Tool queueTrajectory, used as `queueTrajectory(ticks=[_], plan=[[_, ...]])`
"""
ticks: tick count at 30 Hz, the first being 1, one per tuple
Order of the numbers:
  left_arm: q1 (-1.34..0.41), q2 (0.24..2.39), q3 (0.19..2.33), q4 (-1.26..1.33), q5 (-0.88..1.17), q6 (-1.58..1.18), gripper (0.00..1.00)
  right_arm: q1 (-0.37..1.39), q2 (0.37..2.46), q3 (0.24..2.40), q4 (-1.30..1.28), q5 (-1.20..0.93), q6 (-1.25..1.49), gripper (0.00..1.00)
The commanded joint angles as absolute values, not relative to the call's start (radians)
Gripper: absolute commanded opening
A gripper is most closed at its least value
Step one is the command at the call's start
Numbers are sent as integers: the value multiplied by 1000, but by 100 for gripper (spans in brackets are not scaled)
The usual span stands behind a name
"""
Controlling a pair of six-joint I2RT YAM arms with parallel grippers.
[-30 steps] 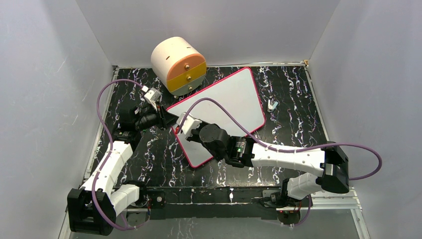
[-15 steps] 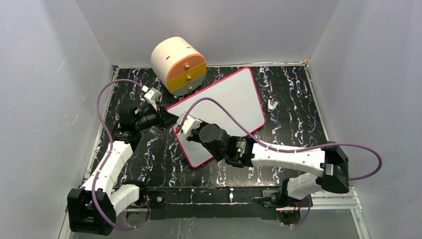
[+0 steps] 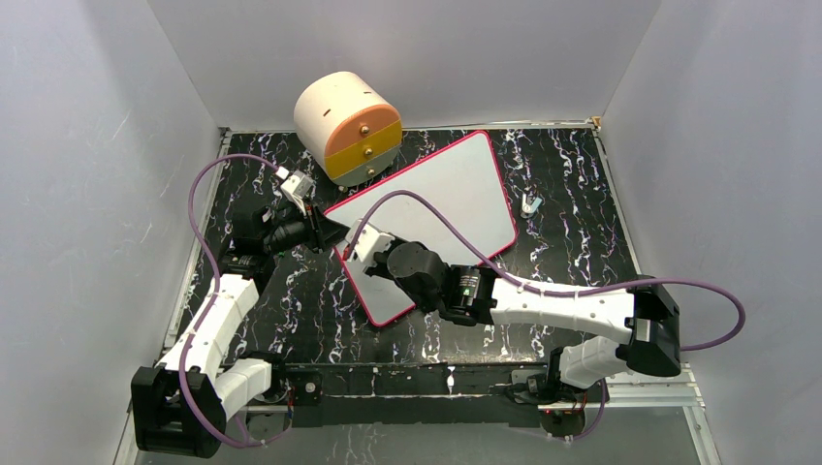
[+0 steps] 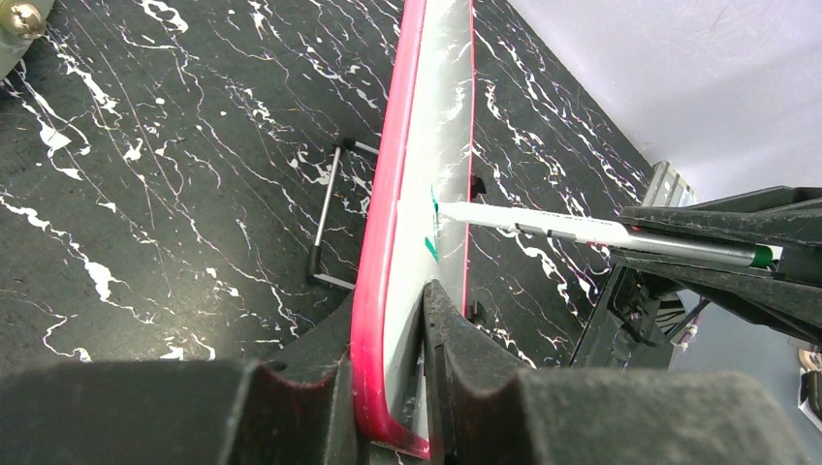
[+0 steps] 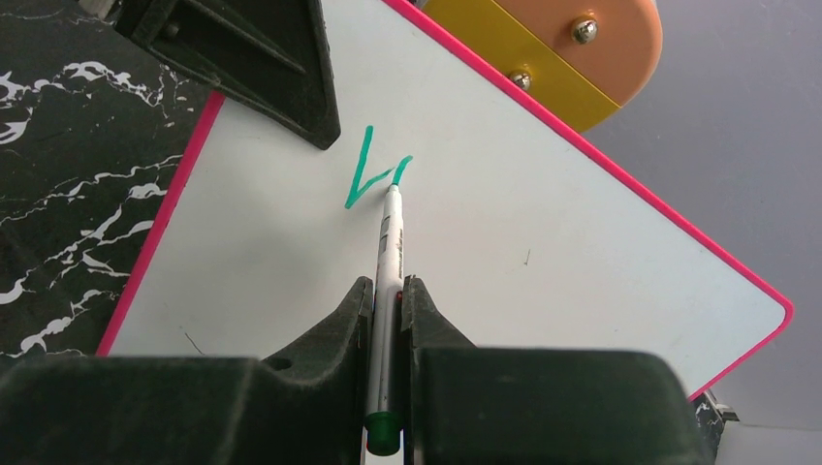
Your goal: Write a sentence on the whiteboard
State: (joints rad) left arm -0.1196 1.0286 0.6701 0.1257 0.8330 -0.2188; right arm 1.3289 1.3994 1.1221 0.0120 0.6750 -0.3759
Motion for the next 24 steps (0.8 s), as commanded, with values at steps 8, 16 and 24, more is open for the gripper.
queueTrajectory(ticks=[8, 16, 24], plan=[[-132, 1063, 624, -21, 694, -13, 0, 1322, 1371, 1122, -51, 689, -334, 0], [-132, 1065, 624, -21, 695, -13, 0, 1321, 1367, 1118, -57, 681, -325, 0], [-132, 1065, 623, -21, 695, -14, 0, 1321, 1364, 1116, -66, 682, -318, 0]])
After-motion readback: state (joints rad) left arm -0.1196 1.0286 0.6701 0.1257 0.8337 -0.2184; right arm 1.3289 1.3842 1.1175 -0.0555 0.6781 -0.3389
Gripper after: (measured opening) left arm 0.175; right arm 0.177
